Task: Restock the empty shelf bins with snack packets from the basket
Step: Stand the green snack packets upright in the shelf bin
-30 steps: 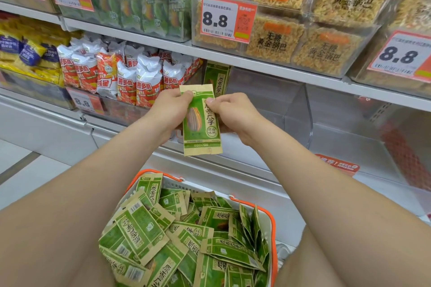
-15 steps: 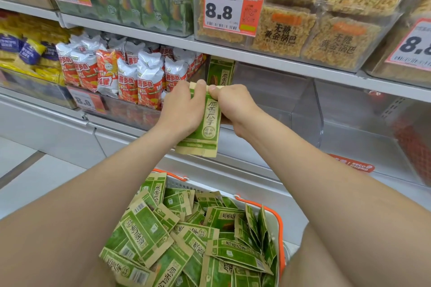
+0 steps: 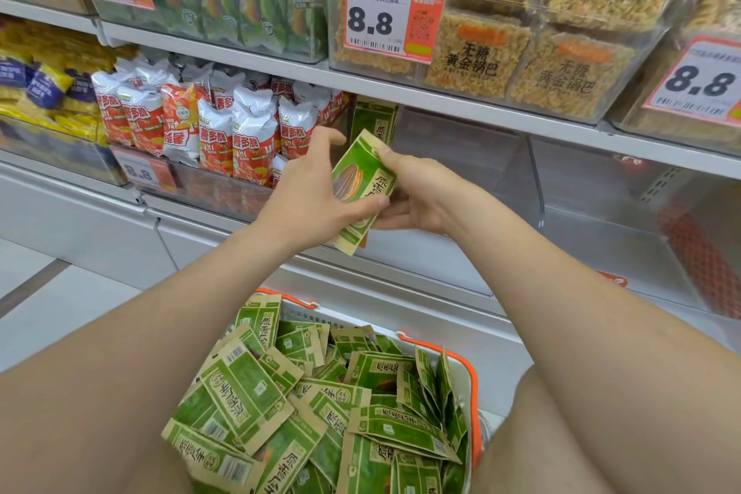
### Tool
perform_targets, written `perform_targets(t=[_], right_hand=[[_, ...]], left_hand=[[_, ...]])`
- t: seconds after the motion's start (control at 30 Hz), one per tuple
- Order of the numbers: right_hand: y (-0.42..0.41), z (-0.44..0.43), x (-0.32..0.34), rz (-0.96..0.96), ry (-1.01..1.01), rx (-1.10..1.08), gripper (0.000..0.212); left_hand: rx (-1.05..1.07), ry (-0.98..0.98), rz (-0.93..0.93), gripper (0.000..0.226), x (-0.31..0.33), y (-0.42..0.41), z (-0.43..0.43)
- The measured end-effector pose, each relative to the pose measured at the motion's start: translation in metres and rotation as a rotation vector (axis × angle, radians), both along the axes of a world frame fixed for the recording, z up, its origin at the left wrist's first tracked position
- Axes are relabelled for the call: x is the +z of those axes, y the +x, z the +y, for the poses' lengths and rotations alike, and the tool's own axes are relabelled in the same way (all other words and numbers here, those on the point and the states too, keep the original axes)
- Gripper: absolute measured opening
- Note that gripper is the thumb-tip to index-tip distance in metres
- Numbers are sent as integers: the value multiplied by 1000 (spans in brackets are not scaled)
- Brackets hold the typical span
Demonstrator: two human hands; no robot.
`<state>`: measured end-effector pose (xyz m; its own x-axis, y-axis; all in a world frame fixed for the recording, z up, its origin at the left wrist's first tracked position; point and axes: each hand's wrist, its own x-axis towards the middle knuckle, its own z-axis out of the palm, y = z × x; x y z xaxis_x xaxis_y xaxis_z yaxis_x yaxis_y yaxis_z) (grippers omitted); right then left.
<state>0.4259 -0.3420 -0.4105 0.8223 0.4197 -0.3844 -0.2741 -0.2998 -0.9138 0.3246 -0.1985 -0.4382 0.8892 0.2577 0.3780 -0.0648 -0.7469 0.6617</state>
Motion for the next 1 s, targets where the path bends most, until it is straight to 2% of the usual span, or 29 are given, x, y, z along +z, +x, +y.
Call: perform_targets(t=[0.1, 0.23, 0.3, 0.37, 0.47, 0.53, 0.63, 0.73, 0.93, 1.0], right_hand=[[-5, -2, 1, 1, -50, 151, 29], [13, 4, -8, -132, 27, -118, 33], [28, 5, -16, -216, 23, -237, 29], [43, 8, -25, -290, 10, -286, 26], [75, 14, -45, -438, -99, -261, 42], [75, 21, -40, -576, -228, -216, 47], [88, 30, -36, -688, -394, -175, 37], [103, 44, -43, -743, -514, -148, 36], [118, 71, -64, -721, -540, -202, 33], [120, 77, -65, -712, -548, -232, 38]], left_hand=[[39, -58, 24, 92, -2, 7, 2], [-61, 92, 109, 112, -5, 14, 12], [-33, 160, 132, 104, -8, 15, 16], [10, 276, 147, 80, -10, 15, 18], [42, 391, 200, 47, -9, 16, 20], [64, 414, 218, 36, -7, 17, 22], [88, 466, 231, 39, -7, 19, 26], [83, 494, 222, 47, -11, 20, 28], [65, 476, 216, 45, -16, 24, 28], [60, 472, 217, 44, -16, 24, 28]])
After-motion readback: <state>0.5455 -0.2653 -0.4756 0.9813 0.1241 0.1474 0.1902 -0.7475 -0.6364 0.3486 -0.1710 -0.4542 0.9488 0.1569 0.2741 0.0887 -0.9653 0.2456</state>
